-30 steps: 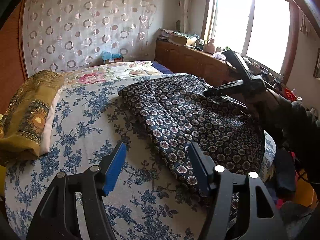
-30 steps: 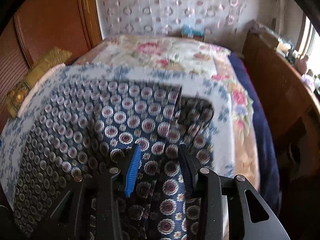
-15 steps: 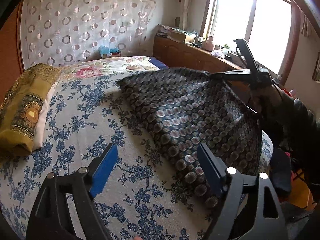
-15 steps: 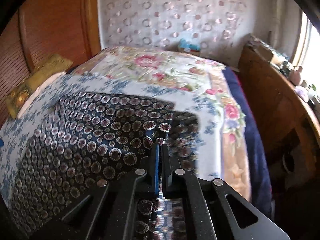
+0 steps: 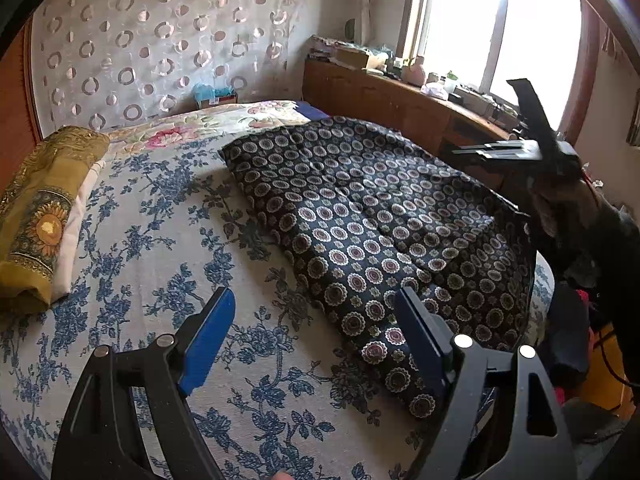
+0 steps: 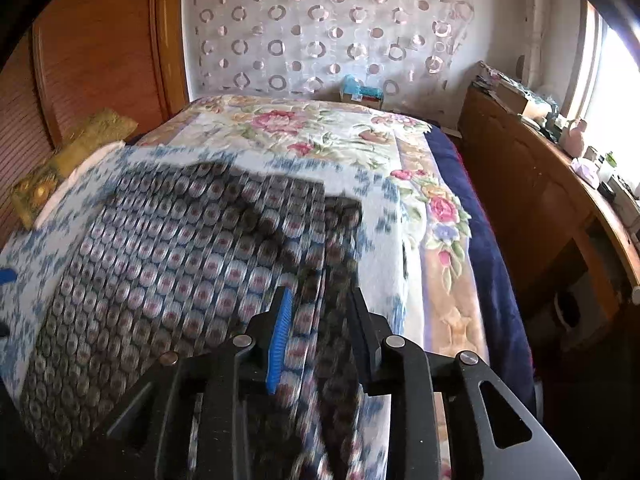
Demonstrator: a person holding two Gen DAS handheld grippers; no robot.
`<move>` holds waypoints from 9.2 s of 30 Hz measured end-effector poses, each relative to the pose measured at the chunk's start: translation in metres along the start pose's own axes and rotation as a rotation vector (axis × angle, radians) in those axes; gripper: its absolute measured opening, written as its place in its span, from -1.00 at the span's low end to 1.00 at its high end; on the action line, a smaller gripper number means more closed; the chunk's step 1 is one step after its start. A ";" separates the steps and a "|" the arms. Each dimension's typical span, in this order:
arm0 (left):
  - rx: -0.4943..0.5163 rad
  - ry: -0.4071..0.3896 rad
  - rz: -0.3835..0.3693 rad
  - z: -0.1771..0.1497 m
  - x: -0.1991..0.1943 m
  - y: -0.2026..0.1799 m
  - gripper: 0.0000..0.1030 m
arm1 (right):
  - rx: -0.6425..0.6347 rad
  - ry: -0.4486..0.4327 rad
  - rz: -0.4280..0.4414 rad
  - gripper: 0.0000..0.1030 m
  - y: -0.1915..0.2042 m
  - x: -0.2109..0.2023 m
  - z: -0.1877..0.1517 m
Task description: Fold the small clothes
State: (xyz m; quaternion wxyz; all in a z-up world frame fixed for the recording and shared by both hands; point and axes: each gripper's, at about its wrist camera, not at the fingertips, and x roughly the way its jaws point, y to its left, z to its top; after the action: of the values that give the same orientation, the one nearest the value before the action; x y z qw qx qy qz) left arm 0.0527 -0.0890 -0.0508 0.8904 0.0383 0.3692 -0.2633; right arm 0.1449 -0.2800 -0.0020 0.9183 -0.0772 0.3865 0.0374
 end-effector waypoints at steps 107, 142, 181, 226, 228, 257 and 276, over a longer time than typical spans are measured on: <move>-0.027 -0.054 -0.112 0.053 0.013 -0.015 -0.93 | -0.163 0.087 0.173 0.28 0.072 -0.082 -0.131; -0.066 -0.113 -0.046 0.096 0.006 0.019 -0.93 | -0.235 -0.174 0.039 -0.93 0.031 -0.051 0.016; -0.119 0.082 0.107 0.113 0.112 0.093 0.22 | 0.019 0.095 0.029 0.11 -0.035 0.049 0.023; -0.075 -0.106 -0.089 0.147 0.042 0.079 -0.87 | 0.009 -0.067 0.229 -0.84 -0.035 0.023 0.035; -0.071 -0.138 -0.071 0.150 0.026 0.081 -0.87 | 0.000 -0.097 0.236 -0.84 -0.029 0.013 0.042; -0.267 -0.394 0.338 0.079 -0.117 0.231 -0.87 | -0.398 -0.249 0.437 -0.84 0.122 0.085 0.211; -0.504 -0.347 0.450 -0.022 -0.105 0.293 -0.87 | -0.656 -0.237 0.511 -0.91 0.270 0.173 0.290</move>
State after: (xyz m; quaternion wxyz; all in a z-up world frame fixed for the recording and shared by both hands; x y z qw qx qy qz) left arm 0.1227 0.2144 -0.0328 0.9568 -0.1471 0.2484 0.0352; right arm 0.4352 0.0368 0.0442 0.8444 -0.2621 0.2525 0.3930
